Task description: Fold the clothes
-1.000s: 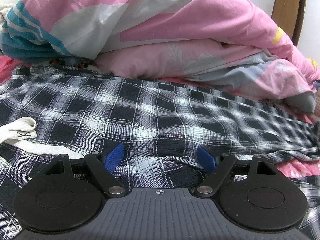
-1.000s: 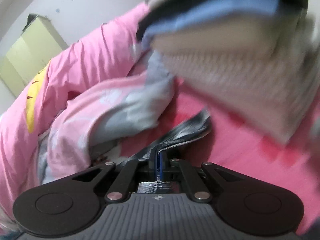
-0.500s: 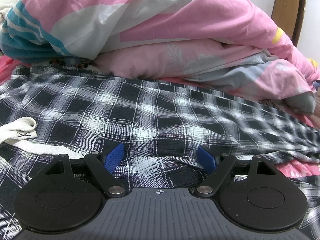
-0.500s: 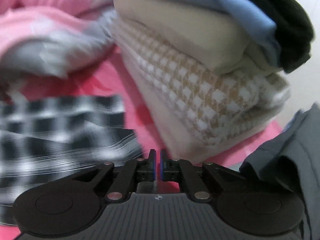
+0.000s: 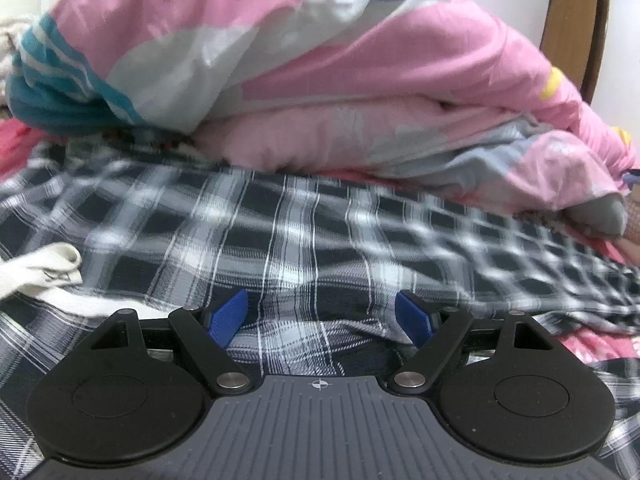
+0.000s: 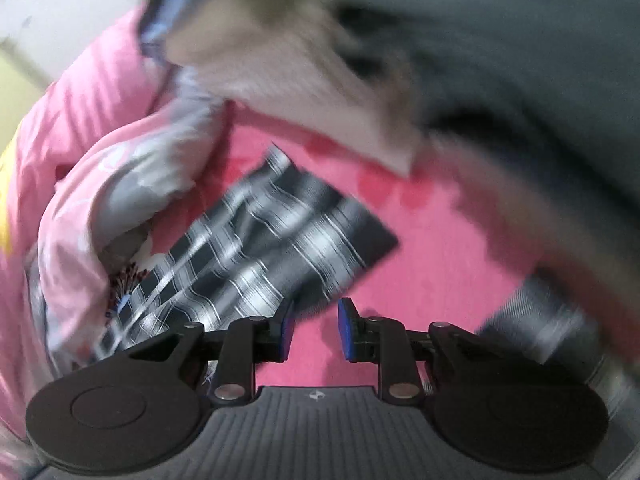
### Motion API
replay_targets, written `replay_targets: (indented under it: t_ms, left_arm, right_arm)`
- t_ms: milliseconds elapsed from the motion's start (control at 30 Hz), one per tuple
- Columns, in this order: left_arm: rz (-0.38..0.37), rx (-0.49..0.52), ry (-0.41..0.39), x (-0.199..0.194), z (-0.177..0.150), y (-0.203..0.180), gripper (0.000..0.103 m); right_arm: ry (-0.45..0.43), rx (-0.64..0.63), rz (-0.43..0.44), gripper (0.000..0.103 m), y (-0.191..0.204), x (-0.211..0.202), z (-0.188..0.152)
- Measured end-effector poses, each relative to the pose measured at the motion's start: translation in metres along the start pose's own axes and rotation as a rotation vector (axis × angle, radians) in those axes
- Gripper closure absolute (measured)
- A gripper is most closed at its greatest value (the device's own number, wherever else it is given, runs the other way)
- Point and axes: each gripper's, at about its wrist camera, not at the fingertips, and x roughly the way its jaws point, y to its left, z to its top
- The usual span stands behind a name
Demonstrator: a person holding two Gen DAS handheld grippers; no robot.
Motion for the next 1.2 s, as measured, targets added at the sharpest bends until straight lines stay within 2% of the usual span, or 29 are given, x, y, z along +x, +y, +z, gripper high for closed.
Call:
replay_targets:
  t_ms: [67, 233, 300, 333, 433, 500, 633, 700, 833, 933, 1067, 1200]
  left_arm:
    - [-0.025, 0.068, -0.025, -0.013, -0.001, -0.014, 0.022]
    - [-0.089, 0.239, -0.087, -0.045, -0.005, -0.050, 0.022]
    - [-0.124, 0.340, -0.087, -0.046, -0.007, -0.077, 0.022]
    - [-0.143, 0.394, -0.085, -0.046, -0.007, -0.092, 0.023]
    - [-0.171, 0.537, -0.068, -0.037, -0.012, -0.131, 0.028]
    - [-0.186, 0.616, -0.049, -0.029, -0.015, -0.153, 0.037]
    - [-0.206, 0.680, 0.007, -0.014, -0.021, -0.173, 0.050]
    - [-0.208, 0.721, 0.017, -0.009, -0.024, -0.182, 0.053]
    - [-0.217, 0.752, 0.040, 0.001, -0.027, -0.191, 0.065]
    - [-0.221, 0.793, 0.051, 0.007, -0.031, -0.197, 0.073]
    - [-0.209, 0.836, 0.075, 0.014, -0.036, -0.202, 0.092]
    - [-0.209, 0.788, 0.091, 0.020, -0.033, -0.200, 0.096]
  right_arm:
    - [0.016, 0.065, 0.029, 0.078, -0.012, 0.009, -0.001]
    - [-0.020, 0.126, 0.120, 0.082, -0.025, 0.026, 0.002]
    - [-0.030, 0.126, 0.141, 0.091, -0.028, 0.030, 0.003]
    - [-0.032, 0.123, 0.149, 0.092, -0.029, 0.032, 0.004]
    - [-0.046, 0.098, 0.170, 0.099, -0.031, 0.035, 0.005]
    - [-0.057, 0.069, 0.182, 0.103, -0.031, 0.032, 0.005]
    - [-0.095, 0.005, 0.207, 0.103, -0.027, 0.019, 0.006]
    - [-0.150, -0.064, 0.215, 0.103, -0.017, 0.004, 0.008]
    - [-0.253, -0.191, 0.217, 0.103, 0.002, -0.026, 0.011]
    - [-0.251, -0.195, 0.217, 0.103, 0.005, -0.027, 0.017]
    - [-0.246, -0.203, 0.219, 0.103, 0.008, -0.024, 0.021]
    - [-0.235, -0.215, 0.210, 0.103, 0.006, -0.018, 0.020]
